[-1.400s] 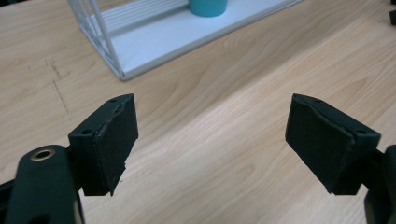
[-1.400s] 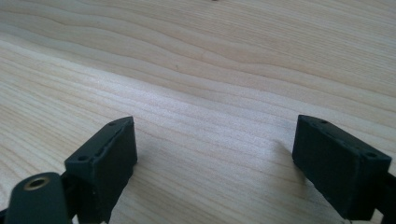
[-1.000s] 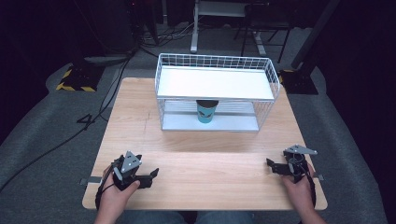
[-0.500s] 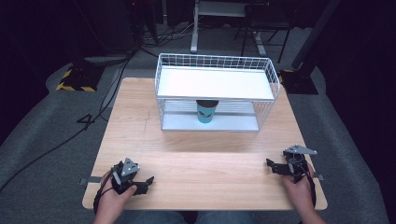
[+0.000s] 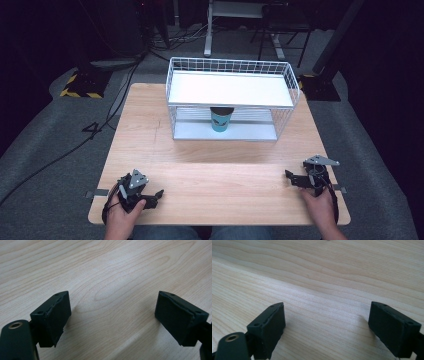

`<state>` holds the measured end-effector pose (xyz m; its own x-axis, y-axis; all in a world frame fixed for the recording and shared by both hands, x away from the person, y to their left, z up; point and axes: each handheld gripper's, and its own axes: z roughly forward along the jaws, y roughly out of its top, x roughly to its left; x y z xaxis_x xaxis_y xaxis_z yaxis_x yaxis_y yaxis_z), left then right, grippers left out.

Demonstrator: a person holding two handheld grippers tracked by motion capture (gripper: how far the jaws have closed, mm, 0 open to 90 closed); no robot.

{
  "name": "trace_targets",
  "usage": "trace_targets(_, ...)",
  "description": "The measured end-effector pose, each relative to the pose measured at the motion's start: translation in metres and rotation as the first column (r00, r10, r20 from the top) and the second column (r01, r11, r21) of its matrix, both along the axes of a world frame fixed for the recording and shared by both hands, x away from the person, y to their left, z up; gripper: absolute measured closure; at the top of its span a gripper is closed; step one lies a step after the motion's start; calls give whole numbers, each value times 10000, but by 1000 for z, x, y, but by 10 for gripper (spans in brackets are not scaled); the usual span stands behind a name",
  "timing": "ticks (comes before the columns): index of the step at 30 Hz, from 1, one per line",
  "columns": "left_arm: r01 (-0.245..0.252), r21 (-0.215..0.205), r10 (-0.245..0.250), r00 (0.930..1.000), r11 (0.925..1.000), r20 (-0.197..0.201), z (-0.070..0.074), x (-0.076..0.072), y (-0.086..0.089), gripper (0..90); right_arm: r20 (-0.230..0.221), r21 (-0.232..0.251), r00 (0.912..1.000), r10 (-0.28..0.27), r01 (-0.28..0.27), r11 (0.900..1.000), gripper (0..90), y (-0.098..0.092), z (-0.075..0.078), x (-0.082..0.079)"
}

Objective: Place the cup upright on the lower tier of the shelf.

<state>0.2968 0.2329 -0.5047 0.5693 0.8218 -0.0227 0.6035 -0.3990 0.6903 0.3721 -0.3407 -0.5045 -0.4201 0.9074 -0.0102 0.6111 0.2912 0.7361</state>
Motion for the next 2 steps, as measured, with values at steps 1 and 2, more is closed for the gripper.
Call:
trace_targets(1,41,-23,-41,10000,10000,-19,0,1,0,138,2,-2,10000,-3,3,10000,143,0,0,0)
trace_targets(2,128,19,-128,9999,9999,-44,0,1,1,135,-1,-2,10000,-3,3,10000,143,0,0,0)
